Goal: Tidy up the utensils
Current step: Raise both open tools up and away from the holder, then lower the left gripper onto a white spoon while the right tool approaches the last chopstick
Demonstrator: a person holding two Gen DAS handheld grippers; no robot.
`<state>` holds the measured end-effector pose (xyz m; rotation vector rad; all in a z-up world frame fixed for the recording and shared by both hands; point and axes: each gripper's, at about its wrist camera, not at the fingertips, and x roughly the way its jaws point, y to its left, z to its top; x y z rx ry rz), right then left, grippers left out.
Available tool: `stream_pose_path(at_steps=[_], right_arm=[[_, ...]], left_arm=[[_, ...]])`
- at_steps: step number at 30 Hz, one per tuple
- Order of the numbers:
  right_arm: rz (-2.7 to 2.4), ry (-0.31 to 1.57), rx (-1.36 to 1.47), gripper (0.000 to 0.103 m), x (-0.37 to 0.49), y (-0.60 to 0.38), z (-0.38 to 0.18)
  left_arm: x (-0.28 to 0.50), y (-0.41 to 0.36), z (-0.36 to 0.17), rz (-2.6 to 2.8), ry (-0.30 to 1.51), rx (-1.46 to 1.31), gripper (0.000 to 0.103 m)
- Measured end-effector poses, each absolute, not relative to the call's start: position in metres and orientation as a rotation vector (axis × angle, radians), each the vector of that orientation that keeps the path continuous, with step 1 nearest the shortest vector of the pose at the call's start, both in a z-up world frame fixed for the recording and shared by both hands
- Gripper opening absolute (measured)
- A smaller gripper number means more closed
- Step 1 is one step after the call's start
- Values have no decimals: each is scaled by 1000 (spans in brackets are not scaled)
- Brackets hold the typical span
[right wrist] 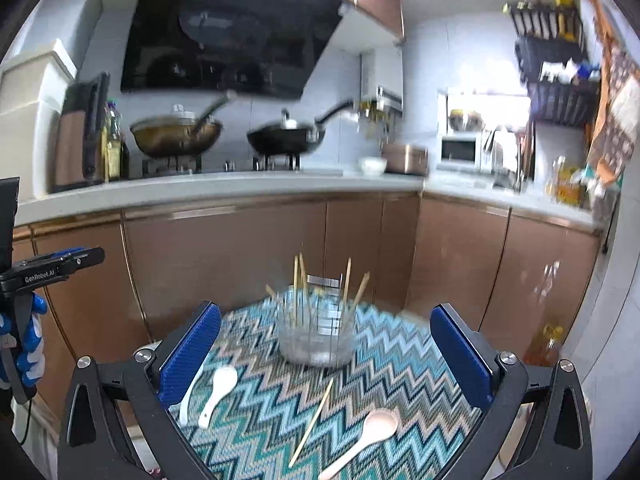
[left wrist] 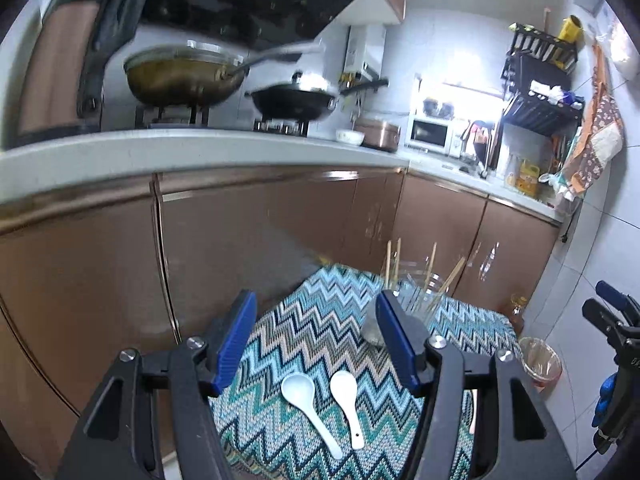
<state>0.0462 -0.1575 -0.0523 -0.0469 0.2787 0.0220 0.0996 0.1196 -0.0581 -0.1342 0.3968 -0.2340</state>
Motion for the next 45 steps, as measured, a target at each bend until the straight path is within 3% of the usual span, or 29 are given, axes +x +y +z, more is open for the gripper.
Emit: stream_pose_path(at_steps=[12,25,33,41,45], right_arm=[[49,516,-28,102,107,-167,-108],[83,698,8,93,164,-180,-159],[113,857,44,77,199,-181,-192],[148,970,78,50,227,-181,-216],[167,1015,101,43,243,-183,-224]], left_arm=[[155,119,-126,-232,600,-146,60],[195,129,-190,-222,775,-183,60],[211,136,-217,-282,869,-260,60],[233,128,-235,-332,952,-334,59],[249,129,-249,-339,992,-367,59]])
